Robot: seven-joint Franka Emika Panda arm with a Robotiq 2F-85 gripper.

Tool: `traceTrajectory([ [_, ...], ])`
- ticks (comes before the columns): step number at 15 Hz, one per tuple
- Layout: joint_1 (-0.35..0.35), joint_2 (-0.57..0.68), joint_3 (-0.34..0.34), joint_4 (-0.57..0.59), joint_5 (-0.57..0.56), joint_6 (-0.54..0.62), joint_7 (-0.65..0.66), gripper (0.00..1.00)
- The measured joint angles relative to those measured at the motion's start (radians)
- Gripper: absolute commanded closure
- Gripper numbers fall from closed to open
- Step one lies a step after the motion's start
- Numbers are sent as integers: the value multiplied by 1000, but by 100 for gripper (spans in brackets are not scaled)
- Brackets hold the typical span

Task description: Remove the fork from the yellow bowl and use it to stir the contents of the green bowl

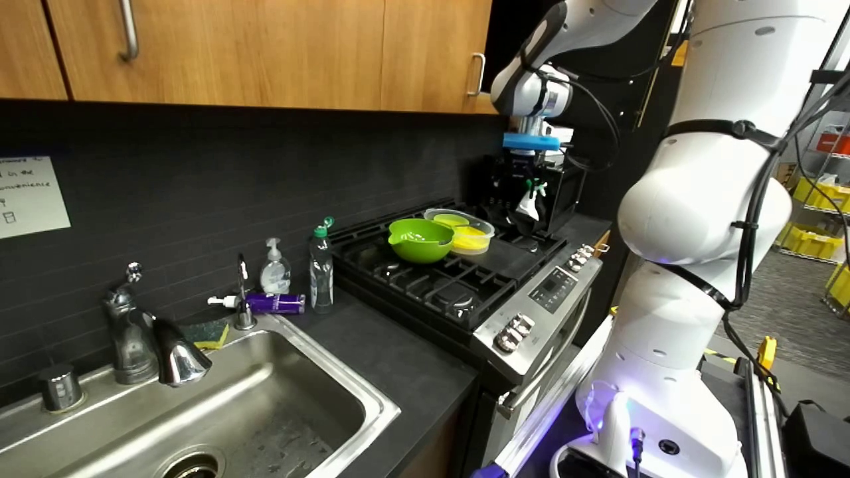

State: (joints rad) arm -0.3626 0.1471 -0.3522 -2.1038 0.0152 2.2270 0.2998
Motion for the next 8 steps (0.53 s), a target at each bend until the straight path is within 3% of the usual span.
traceTrajectory([
  [8,-2,3,-1,-4,0,-8,-13,0],
])
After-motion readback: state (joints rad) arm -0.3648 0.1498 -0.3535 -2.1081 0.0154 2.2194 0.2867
